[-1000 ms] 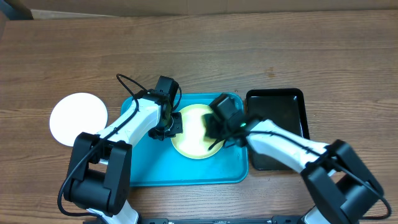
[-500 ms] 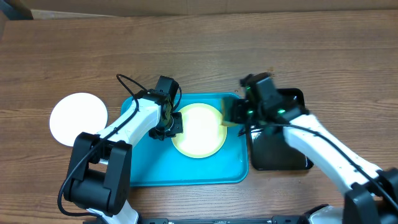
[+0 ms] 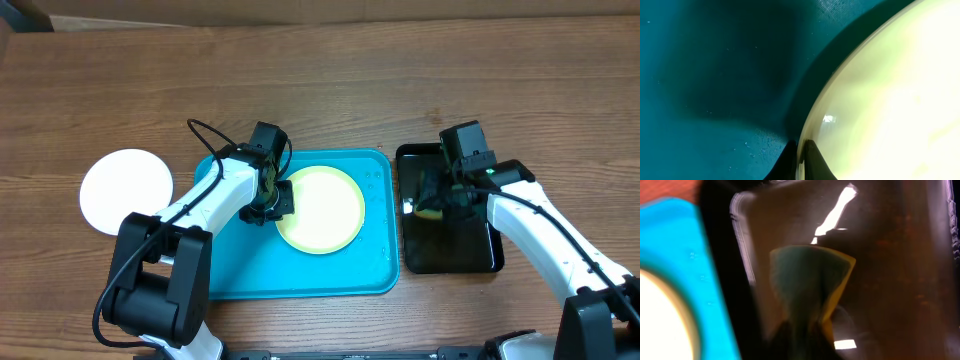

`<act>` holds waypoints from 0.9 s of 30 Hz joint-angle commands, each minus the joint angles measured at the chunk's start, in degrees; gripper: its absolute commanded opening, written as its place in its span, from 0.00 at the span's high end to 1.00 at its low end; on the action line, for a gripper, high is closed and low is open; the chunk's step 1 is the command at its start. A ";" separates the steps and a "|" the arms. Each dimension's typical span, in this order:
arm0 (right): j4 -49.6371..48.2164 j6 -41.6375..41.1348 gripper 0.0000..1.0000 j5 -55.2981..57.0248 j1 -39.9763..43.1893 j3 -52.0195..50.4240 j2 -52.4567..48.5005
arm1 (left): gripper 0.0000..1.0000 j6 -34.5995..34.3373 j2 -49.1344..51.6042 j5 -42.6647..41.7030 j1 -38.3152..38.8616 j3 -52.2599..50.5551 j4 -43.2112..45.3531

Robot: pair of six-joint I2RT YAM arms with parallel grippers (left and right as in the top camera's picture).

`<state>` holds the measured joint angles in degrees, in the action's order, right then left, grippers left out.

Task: Clean dirty plates on tray and stack at the side
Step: 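Return the sponge to the black tray with the right gripper, then lift the yellow-green plate on edge with the left gripper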

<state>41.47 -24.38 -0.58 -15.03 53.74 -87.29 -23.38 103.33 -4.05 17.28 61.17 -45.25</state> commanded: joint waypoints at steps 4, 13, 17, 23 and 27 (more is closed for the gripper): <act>-2.93 0.39 0.44 4.46 0.11 -3.04 0.15 | 0.96 1.07 -0.37 3.17 0.07 0.37 -2.64; -3.45 0.42 0.00 4.39 0.11 -3.61 0.15 | 0.96 -2.62 -18.80 26.45 6.12 0.87 -4.57; -3.48 0.42 0.00 4.39 0.11 -3.61 0.15 | 0.96 -4.17 -24.04 42.42 13.68 0.87 -7.21; -3.48 0.42 0.00 4.39 0.11 -3.61 0.15 | 0.96 -4.48 -25.35 66.75 30.69 0.87 -10.88; -3.50 0.42 0.00 4.39 0.11 -3.61 0.15 | 0.96 -4.50 -25.33 78.49 39.01 0.87 -11.34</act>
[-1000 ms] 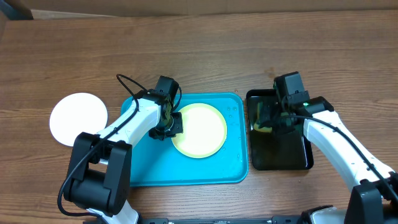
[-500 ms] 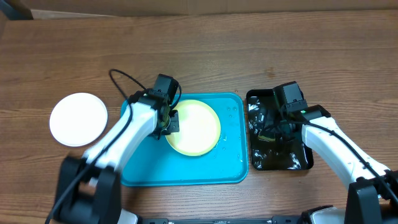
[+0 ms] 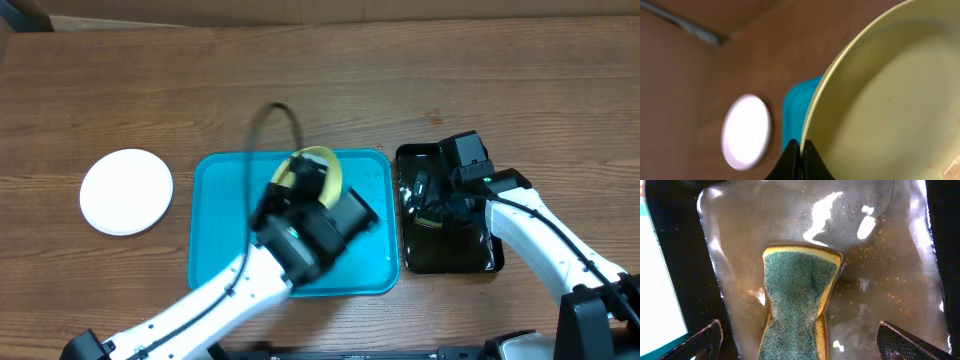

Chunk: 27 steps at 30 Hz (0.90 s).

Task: Clean dirty plates on tray and stack at the side
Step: 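Lift the yellow-green plate on edge with the left gripper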

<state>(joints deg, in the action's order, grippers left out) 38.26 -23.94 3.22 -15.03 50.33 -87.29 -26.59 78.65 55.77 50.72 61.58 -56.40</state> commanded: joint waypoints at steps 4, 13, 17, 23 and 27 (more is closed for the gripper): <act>-0.26 -0.02 0.00 0.59 0.11 -0.20 0.15 | 0.96 -0.90 -0.66 27.43 11.21 0.46 -0.20; -0.26 -0.02 0.00 0.59 0.11 -0.20 0.15 | 0.96 4.94 -0.68 30.80 13.64 0.46 -0.13; -0.28 -0.02 0.00 0.59 0.11 -0.20 0.15 | 0.96 10.43 -0.68 30.64 14.36 0.46 0.17; -0.28 -0.02 0.00 0.59 0.11 -0.20 0.15 | 0.96 12.24 -0.68 28.20 14.93 0.46 2.29; -0.26 -0.02 0.00 0.59 0.11 -0.20 0.15 | 0.96 12.22 -0.68 28.20 14.93 0.46 3.85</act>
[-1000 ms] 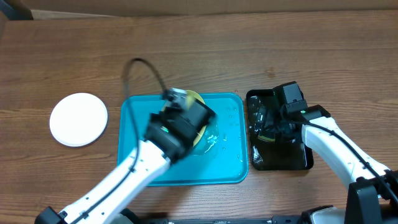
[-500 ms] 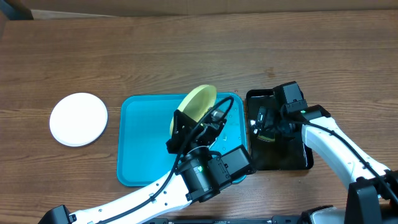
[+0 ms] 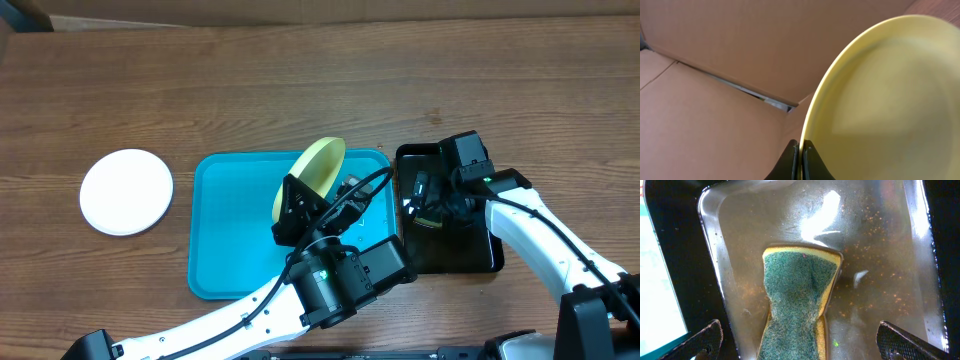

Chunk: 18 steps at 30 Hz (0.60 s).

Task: Clean dirty plates on tray and stack at the side
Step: 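Lift the yellow-green plate on edge with the left gripper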

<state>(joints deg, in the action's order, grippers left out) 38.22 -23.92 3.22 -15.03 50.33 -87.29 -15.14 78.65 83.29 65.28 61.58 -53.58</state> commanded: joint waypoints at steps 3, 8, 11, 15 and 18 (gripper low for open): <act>-0.22 -0.04 0.00 0.59 0.11 -0.20 0.15 | 0.96 0.76 -0.68 -0.57 0.35 0.46 2.05; -0.22 -0.04 0.00 0.59 0.11 -0.20 0.15 | 0.96 -5.03 -0.68 -13.14 -0.59 0.46 2.97; -0.24 -0.04 0.00 0.59 0.11 -0.20 0.15 | 0.96 -10.47 -0.68 -24.52 -4.48 0.46 2.99; -0.24 -0.04 0.00 0.59 0.11 -0.20 0.15 | 0.96 -14.03 -0.90 -39.76 -14.93 0.48 4.68; -0.24 -0.04 0.00 0.59 0.11 -0.20 0.15 | 0.96 -11.10 -1.60 -60.92 -30.91 0.52 8.24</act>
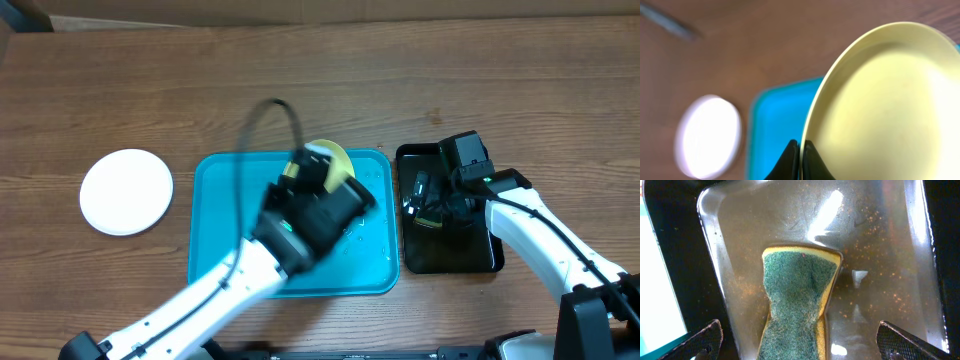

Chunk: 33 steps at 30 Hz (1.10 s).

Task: Clean dirty plates on tray and stack at the side
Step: 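Lift the yellow-green plate on edge with the left gripper, then carry the yellow-green plate left and set it on the plate stack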

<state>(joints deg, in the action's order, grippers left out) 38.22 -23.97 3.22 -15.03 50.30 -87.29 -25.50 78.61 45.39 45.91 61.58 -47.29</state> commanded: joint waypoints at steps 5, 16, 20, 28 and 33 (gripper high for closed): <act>-0.22 0.00 0.00 0.59 0.11 -0.17 0.15 | 0.96 0.22 -1.46 -49.57 -39.43 0.52 5.55; -0.24 0.00 0.00 0.59 0.11 -0.17 0.15 | 0.96 0.15 2.19 -45.72 -80.54 -0.46 4.72; -0.22 0.00 0.00 0.59 0.11 -0.17 0.15 | 0.96 0.17 5.25 -44.98 -86.23 -0.46 5.66; -0.24 0.00 0.00 0.59 0.11 -0.17 0.15 | 0.96 0.17 11.96 -44.76 -88.32 -0.46 9.97; -0.22 0.00 0.00 0.59 0.11 -0.17 0.15 | 0.01 0.20 13.20 -49.35 -88.26 -0.39 12.66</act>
<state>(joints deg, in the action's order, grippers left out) 38.24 -23.97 3.25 -15.03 50.24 -87.29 -25.34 91.44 0.10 -42.15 61.43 -35.59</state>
